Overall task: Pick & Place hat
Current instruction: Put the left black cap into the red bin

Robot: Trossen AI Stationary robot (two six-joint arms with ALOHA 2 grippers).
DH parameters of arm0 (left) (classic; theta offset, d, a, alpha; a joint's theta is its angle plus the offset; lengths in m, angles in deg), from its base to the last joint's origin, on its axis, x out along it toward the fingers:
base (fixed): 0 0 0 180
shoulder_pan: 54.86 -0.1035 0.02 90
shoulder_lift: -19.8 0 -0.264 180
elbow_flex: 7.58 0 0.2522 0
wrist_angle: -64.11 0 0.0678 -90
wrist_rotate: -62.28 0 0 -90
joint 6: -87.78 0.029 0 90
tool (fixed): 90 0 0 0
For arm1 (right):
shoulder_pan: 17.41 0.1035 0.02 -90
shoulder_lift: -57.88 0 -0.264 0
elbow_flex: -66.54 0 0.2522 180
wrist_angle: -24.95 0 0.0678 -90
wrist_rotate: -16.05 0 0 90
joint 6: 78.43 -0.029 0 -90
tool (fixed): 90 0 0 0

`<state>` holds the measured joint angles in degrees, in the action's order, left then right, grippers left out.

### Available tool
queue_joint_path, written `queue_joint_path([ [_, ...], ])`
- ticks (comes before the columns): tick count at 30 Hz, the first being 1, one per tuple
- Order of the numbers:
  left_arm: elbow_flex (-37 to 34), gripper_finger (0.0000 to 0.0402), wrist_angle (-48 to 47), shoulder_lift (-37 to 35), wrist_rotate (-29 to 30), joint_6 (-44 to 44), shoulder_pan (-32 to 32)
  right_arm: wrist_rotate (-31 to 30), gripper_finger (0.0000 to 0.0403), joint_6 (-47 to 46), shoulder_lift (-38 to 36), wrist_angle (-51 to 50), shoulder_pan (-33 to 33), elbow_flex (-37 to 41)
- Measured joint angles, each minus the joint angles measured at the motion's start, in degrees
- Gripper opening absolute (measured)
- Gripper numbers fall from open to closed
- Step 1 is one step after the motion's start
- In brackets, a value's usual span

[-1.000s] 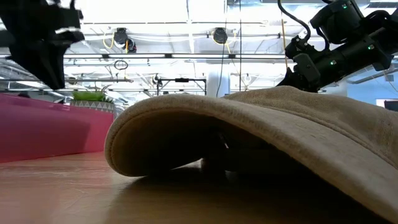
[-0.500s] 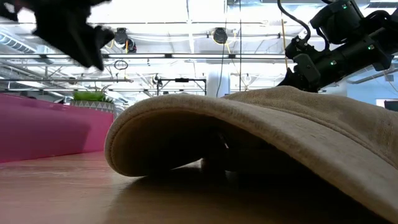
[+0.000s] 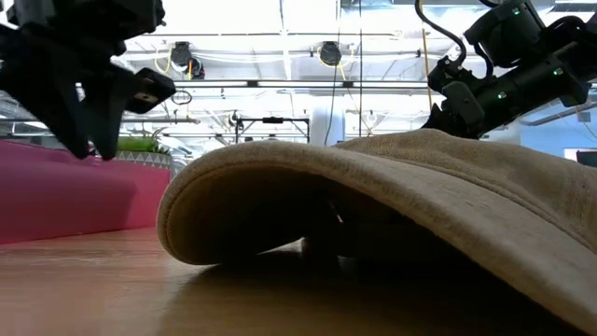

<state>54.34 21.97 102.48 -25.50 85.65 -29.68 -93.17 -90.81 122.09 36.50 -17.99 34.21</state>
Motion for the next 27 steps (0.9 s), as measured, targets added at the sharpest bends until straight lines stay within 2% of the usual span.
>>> queue_joint_path([
  [5, 0.1, 0.0097, -2.9, 1.4, 1.1, 0.7, 1.2, 0.0, 0.0100, 0.0, 0.0, 0.1, 0.0, 0.0],
  [10, 0.2, 0.0097, -8.9, 1.3, 5.6, 0.7, 0.9, 0.0, 0.0100, 0.0, 0.0, 0.1, 0.0, 0.0],
  [16, 0.3, 0.0097, -12.8, 1.3, 7.8, 1.8, -0.3, -0.1, 0.0100, 0.0, 0.0, 0.1, 0.0, 0.0],
  [22, 0.2, 0.0097, -18.8, 1.3, 12.6, 2.1, -1.5, -0.1, 0.0100, 0.0, 0.0, 0.1, 0.0, 0.0],
  [27, -0.1, 0.0097, -24.5, 1.5, 19.1, 0.6, -2.5, -0.1, 0.0100, 0.0, 0.0, 0.1, 0.0, 0.0],
])
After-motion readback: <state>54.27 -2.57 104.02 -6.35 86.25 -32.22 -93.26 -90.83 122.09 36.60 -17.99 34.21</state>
